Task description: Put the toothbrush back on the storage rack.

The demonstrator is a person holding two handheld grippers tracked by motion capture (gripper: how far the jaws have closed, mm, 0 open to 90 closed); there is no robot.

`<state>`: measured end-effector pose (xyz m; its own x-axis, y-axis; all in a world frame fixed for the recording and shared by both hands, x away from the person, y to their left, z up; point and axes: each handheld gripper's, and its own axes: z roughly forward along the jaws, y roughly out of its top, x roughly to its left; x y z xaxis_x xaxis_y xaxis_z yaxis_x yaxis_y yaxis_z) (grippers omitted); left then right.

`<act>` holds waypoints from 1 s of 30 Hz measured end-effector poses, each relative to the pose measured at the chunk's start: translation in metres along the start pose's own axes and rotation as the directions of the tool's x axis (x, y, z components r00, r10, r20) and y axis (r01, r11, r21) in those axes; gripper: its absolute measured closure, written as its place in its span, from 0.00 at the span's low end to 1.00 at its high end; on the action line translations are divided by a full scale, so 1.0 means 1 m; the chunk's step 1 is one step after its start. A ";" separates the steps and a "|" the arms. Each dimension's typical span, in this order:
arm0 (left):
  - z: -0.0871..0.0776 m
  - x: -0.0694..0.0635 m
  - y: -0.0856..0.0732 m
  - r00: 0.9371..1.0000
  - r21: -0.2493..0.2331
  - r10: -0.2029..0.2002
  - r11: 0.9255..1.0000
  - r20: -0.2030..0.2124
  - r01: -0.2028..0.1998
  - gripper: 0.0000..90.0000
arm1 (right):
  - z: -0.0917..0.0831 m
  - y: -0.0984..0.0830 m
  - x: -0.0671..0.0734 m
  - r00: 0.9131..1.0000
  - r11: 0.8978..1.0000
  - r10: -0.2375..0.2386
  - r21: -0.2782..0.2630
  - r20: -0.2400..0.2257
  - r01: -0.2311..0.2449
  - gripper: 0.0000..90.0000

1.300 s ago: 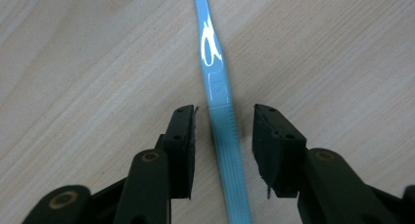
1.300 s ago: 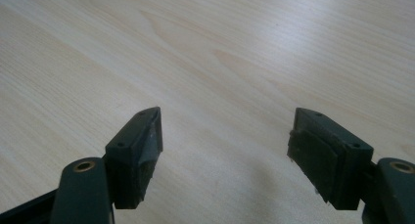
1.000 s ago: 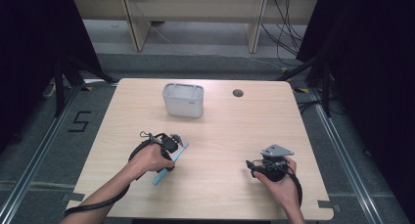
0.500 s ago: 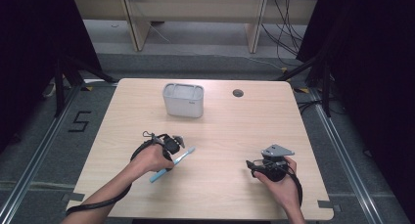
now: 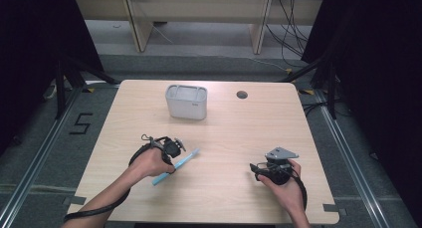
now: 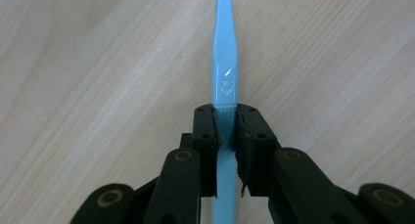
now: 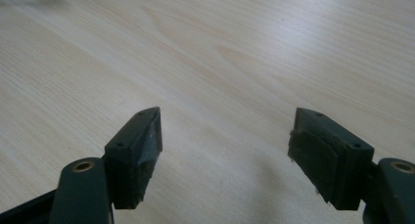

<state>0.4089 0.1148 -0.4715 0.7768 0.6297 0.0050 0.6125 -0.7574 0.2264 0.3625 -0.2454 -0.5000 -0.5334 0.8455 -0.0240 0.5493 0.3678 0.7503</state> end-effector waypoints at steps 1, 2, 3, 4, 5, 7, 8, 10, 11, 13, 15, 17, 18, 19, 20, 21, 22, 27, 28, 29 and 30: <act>-0.001 0.000 -0.001 1.000 -0.010 -0.003 1.000 0.000 0.003 0.87 | 0.000 0.000 -0.001 1.000 1.000 -0.017 -0.004 0.006 0.017 0.32; -0.003 0.001 -0.002 1.000 -0.034 -0.004 0.999 0.002 0.004 0.87 | 0.000 0.000 -0.002 0.999 1.000 -0.030 -0.009 0.010 0.030 0.32; -0.005 0.002 -0.003 1.000 -0.051 -0.007 0.999 0.007 0.008 0.87 | 0.000 0.000 -0.002 1.000 1.000 -0.029 -0.008 0.008 0.029 0.32; -0.008 0.002 -0.004 1.000 -0.076 -0.014 0.997 0.011 0.015 0.87 | 0.000 0.000 -0.002 1.000 1.000 -0.029 -0.010 0.012 0.029 0.32; -0.010 0.004 -0.006 1.000 -0.102 -0.011 0.995 0.009 0.012 0.87 | 0.000 -0.001 -0.002 1.000 0.999 -0.030 -0.012 0.008 0.030 0.32; -0.015 0.006 -0.009 1.000 -0.164 -0.025 0.986 0.015 0.028 0.87 | 0.000 -0.001 -0.002 1.000 1.000 -0.018 -0.011 0.007 0.018 0.32; -0.017 0.006 -0.011 0.999 -0.205 -0.040 0.978 0.021 0.043 0.87 | 0.001 -0.001 -0.001 1.000 1.000 -0.010 -0.014 0.006 0.010 0.31; -0.022 0.009 -0.015 0.998 -0.264 -0.054 0.963 0.029 0.059 0.87 | 0.001 -0.002 0.000 1.000 1.000 -0.001 -0.006 0.002 0.001 0.31; -0.023 0.011 -0.018 0.998 -0.295 -0.062 0.953 0.032 0.069 0.87 | 0.002 -0.002 0.000 1.000 1.000 -0.005 -0.009 0.002 0.005 0.31; -0.026 0.014 -0.023 0.996 -0.345 -0.075 0.935 0.039 0.084 0.87 | 0.002 -0.002 0.000 1.000 1.000 -0.008 -0.007 0.001 0.008 0.31; -0.027 0.017 -0.029 0.995 -0.403 -0.088 0.910 0.042 0.097 0.87 | 0.001 -0.002 0.001 1.000 1.000 0.005 -0.002 0.003 -0.005 0.31; -0.029 0.019 -0.034 0.993 -0.446 -0.106 0.887 0.052 0.118 0.87 | 0.003 -0.002 0.000 1.000 1.000 -0.017 -0.013 0.004 0.017 0.31; -0.029 0.021 -0.037 0.992 -0.470 -0.114 0.873 0.059 0.128 0.87 | 0.002 -0.002 0.001 1.000 1.000 -0.010 -0.008 0.004 0.010 0.31; -0.028 0.022 -0.039 0.990 -0.500 -0.121 0.855 0.066 0.138 0.87 | 0.003 -0.002 0.001 1.000 1.000 -0.011 -0.010 0.003 0.011 0.31; -0.028 0.024 -0.041 0.989 -0.525 -0.133 0.837 0.072 0.151 0.87 | 0.002 -0.002 0.003 1.000 1.000 0.006 -0.004 0.000 -0.006 0.31; -0.028 0.025 -0.044 0.988 -0.548 -0.142 0.822 0.067 0.155 0.87 | 0.003 -0.002 0.003 1.000 1.000 0.011 -0.003 0.000 -0.011 0.31; -0.028 0.026 -0.045 0.986 -0.569 -0.149 0.806 0.071 0.163 0.87 | 0.003 -0.002 0.001 1.000 1.000 -0.001 -0.004 0.001 0.001 0.31; -0.028 0.029 -0.054 0.979 -0.660 -0.191 0.728 0.066 0.186 0.87 | 0.004 -0.003 0.000 1.000 1.000 -0.017 -0.012 0.006 0.017 0.31; -0.028 0.029 -0.055 0.980 -0.664 -0.187 0.725 0.068 0.184 0.87 | 0.003 -0.003 0.001 1.000 1.000 0.002 -0.006 0.002 -0.002 0.31; -0.027 0.029 -0.056 0.978 -0.681 -0.197 0.706 0.073 0.193 0.87 | 0.003 -0.003 0.002 1.000 1.000 0.004 -0.010 0.003 -0.003 0.31; -0.026 0.029 -0.057 0.975 -0.703 -0.207 0.683 0.076 0.199 0.87 | 0.006 -0.004 0.001 1.000 1.000 -0.012 -0.027 -0.005 0.012 0.31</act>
<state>0.3929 0.1807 -0.4585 0.6419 0.7580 -0.1156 0.4704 -0.2702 0.8401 0.3635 -0.2441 -0.5069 -0.5434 0.8389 -0.0300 0.5248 0.3674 0.7678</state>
